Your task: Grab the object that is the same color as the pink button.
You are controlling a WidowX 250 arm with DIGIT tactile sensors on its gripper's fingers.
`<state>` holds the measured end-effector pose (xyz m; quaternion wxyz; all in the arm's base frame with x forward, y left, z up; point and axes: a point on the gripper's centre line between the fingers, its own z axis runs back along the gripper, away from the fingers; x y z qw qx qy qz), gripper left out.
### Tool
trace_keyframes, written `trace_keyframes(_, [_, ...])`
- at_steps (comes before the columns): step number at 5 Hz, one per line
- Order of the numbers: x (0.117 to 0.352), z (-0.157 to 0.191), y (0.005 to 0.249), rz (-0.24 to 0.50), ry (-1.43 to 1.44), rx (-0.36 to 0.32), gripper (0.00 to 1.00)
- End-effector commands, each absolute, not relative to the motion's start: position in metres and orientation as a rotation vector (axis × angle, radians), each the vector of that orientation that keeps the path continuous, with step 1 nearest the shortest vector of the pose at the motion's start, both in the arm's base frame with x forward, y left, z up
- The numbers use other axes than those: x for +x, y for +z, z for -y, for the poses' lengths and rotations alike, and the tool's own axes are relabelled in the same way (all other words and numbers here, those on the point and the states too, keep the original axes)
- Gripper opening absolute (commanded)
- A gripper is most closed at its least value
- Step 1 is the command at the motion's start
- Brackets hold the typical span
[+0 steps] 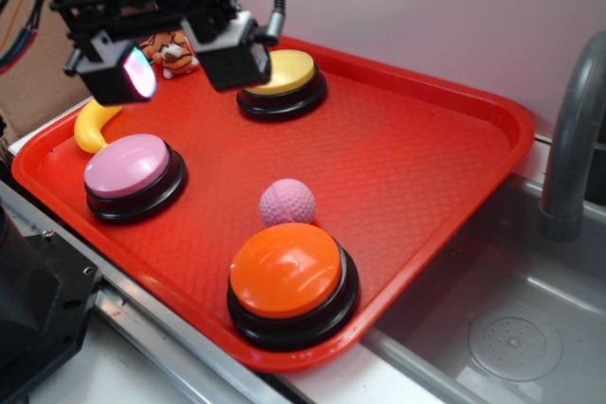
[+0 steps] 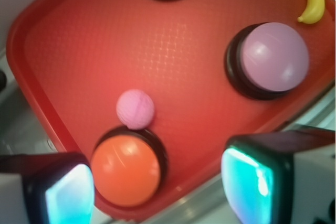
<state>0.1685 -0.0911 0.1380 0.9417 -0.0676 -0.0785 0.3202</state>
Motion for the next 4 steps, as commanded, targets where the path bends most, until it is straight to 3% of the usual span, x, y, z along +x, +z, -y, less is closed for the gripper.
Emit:
trace_keyframes(1, [0.204, 0.096, 0.1, 0.191, 0.713, -0.156, 1.0])
trace_keyframes(3, [0.242, 0.099, 0.061, 0.148, 0.703, -0.131, 1.0])
trace_keyframes(4, [0.238, 0.106, 0.042, 0.087, 0.684, -0.092, 1.0])
